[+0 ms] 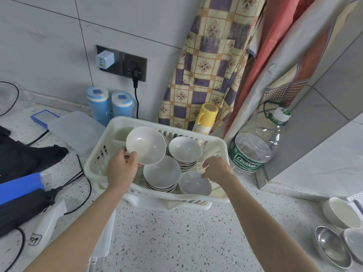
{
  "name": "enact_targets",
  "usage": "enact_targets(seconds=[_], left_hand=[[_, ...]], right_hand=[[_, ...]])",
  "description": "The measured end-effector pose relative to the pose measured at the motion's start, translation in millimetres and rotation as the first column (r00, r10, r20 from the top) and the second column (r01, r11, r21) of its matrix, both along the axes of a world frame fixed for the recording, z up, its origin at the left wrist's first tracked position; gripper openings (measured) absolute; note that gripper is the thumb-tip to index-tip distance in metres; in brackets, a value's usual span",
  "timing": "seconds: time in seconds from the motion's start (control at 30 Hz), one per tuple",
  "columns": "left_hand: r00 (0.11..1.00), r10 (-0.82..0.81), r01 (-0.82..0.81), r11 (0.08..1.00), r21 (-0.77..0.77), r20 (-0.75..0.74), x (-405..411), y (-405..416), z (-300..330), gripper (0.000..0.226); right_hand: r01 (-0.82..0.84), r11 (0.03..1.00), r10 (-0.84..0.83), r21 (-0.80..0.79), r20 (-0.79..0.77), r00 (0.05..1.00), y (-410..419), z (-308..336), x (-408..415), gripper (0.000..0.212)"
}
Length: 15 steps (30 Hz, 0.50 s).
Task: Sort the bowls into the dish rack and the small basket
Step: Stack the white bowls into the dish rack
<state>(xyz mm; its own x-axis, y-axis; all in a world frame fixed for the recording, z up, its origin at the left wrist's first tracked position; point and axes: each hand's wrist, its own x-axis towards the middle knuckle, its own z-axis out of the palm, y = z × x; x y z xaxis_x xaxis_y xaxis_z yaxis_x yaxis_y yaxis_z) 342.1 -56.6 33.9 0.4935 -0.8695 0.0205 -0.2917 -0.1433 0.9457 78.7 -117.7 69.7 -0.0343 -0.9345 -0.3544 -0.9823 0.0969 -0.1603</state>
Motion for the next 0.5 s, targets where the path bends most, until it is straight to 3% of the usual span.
enact_targets(seconds=[0.1,0.33,0.4,0.5], left_hand=[[1.000,-0.005,0.005,1.000,-0.007,0.013,0.5,-0.5,0.0,0.017],[1.000,0.001,-0.001,1.000,-0.006,0.015,0.7,-1.5,-1.5,0.012],[1.000,0.001,-0.001,1.000,-0.004,0.009,0.5,-1.9,-2.2,0.013],[1.000,0.011,-0.011,1.000,-0.001,0.013,0.0,-2.8,-3.0,0.013]], right_hand=[[-0.032,0.999,0.030,0.043,0.057,0.998,-6.2,-10.2,-0.7,0.046],[-0.130,0.992,0.126,-0.003,-0.235,0.964,-4.3,-33.1,8.2,0.019],[-0.153,0.987,0.133,-0.040,-0.309,0.942,-0.2,-41.1,9.7,0.021],[-0.124,0.987,0.091,-0.105,-0.274,0.957,1.0,-50.5,7.4,0.027]])
